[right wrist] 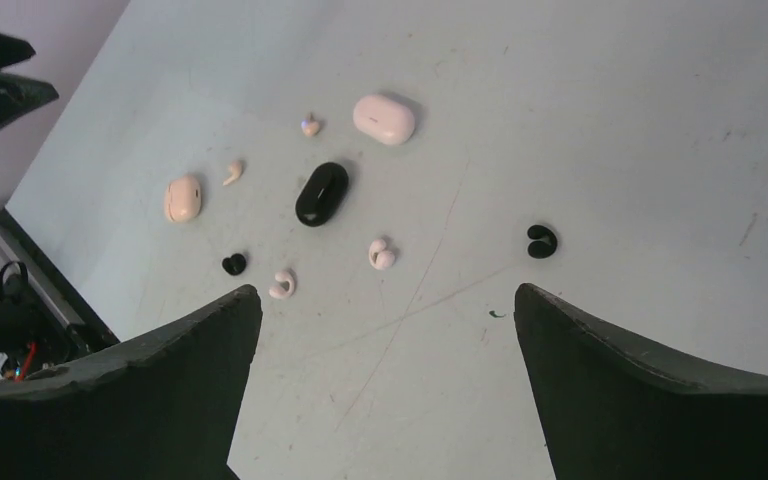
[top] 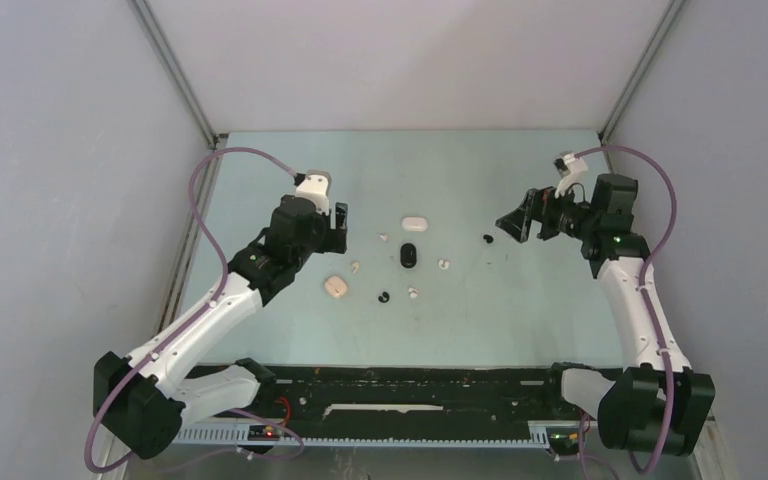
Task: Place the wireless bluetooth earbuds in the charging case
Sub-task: Pick up the charging case at the center of the board.
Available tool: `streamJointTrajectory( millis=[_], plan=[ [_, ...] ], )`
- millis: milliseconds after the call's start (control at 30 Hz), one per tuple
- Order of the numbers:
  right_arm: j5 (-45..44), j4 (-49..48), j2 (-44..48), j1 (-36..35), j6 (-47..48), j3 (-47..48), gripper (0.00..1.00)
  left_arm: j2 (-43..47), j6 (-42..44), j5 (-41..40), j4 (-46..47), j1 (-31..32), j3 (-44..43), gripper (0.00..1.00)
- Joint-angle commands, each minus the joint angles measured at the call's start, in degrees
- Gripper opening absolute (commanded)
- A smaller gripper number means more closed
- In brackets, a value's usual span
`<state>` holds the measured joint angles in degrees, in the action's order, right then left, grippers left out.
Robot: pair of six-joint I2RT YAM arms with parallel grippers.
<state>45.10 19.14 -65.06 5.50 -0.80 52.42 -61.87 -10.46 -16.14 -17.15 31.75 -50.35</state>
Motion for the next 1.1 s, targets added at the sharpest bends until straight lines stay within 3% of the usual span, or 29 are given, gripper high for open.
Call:
streamJointTrajectory(
  millis=[0, 100, 200, 467, 600, 867, 1067],
  plan=[
    [-0.63, -5.24, 1.24, 2.81, -5.49, -0.03, 1.0, 0.22, 0.01, 0.03, 1.6, 0.24, -1.14, 0.81],
    [4.35, -4.04, -0.48, 4.32, 2.39, -0.65, 1.0, -0.09, 0.0, 0.84, 1.15, 0.25, -1.74, 0.8],
    [3.63, -0.73, -1.03, 4.09, 11.86, -0.66, 1.0, -0.05, 0.01, 0.12, 1.51, 0.24, -1.16, 0.8],
    [0.96, -0.07, -0.79, 0.73, 15.02, -0.66, 0.96, -3.59, -0.32, 2.78, 0.82, 0.23, -1.77, 0.8],
    [-3.1, -0.98, -0.58, -1.65, 14.3, -0.66, 1.0, -8.03, -2.3, 5.01, -0.41, 0.33, -3.05, 0.8],
    [-2.97, 0.44, 0.01, -5.3, 17.29, -0.34, 1.0, -20.77, -5.92, 8.71, -6.33, 1.04, -10.07, 0.76],
    [-2.4, 1.33, 0.36, -7.71, 18.27, -0.13, 0.98, -23.41, -8.94, 10.7, -6.01, 1.18, -12.39, 0.74]
  ],
)
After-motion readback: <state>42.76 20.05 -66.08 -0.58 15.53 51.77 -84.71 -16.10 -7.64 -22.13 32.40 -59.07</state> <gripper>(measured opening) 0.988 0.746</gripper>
